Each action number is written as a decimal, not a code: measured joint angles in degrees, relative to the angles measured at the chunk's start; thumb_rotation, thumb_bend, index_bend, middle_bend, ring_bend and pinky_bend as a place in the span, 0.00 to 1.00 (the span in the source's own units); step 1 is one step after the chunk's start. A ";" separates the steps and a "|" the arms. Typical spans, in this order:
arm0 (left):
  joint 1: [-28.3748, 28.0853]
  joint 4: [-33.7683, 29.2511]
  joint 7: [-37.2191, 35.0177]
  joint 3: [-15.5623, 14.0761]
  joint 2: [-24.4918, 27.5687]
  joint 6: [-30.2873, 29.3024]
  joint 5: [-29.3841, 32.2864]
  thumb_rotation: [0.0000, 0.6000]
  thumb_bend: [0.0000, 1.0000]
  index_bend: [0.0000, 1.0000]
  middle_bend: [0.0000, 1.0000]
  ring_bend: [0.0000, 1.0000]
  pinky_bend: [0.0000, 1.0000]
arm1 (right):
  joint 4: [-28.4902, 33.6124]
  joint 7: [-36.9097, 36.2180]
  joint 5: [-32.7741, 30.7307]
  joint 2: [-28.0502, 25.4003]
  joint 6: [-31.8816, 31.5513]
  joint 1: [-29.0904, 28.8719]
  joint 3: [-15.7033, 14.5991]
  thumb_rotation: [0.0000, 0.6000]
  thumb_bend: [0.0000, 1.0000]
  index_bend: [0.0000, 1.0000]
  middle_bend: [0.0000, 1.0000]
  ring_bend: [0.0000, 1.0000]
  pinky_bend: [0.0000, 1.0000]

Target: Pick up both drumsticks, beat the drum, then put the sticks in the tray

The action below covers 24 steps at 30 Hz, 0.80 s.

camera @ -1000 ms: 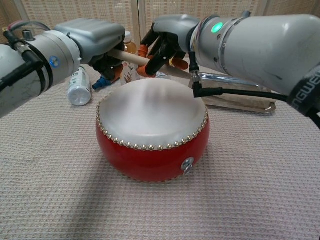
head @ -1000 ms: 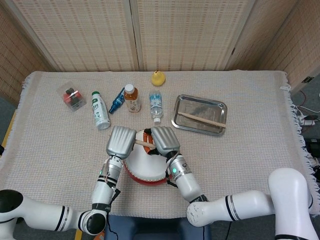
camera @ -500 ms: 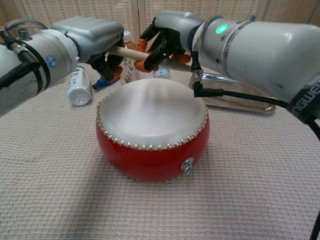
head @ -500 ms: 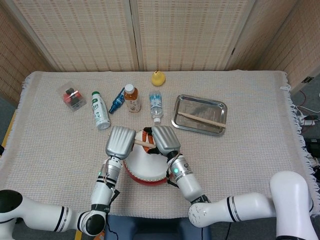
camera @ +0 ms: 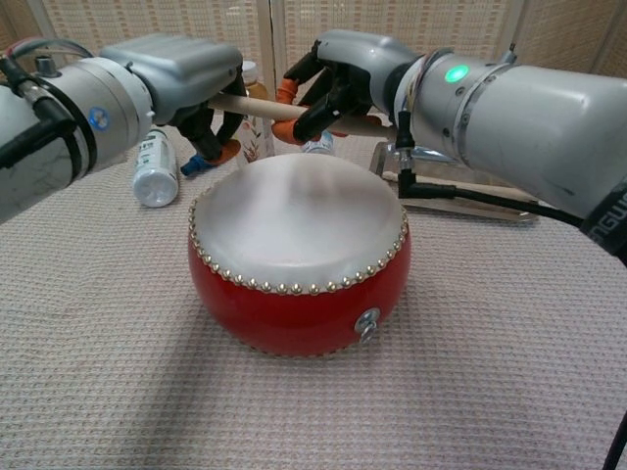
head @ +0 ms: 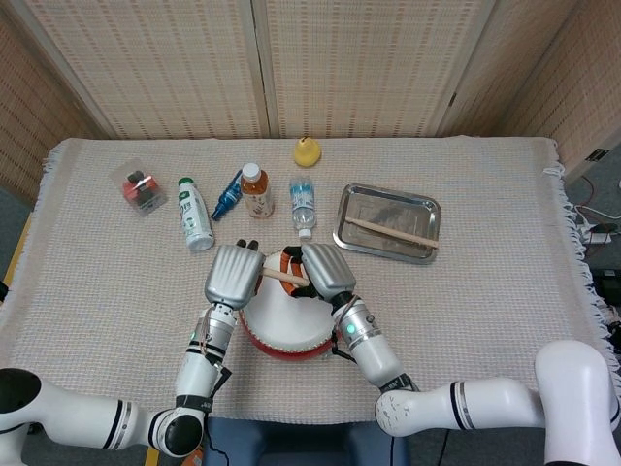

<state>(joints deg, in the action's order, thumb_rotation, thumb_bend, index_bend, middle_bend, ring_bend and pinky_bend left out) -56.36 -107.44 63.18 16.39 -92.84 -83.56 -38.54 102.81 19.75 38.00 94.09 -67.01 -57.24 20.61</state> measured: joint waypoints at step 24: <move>1.50 -0.97 -3.23 0.40 3.82 0.36 0.59 1.00 0.30 0.00 0.00 0.00 0.19 | 1.02 -3.56 6.62 -3.79 2.19 4.71 -0.83 1.00 0.77 1.00 0.79 0.85 1.00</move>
<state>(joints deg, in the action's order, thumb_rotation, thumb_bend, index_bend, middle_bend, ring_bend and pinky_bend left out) -54.86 -108.41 59.95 16.79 -89.01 -83.20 -37.95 103.83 16.18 44.61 90.31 -64.82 -52.53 19.78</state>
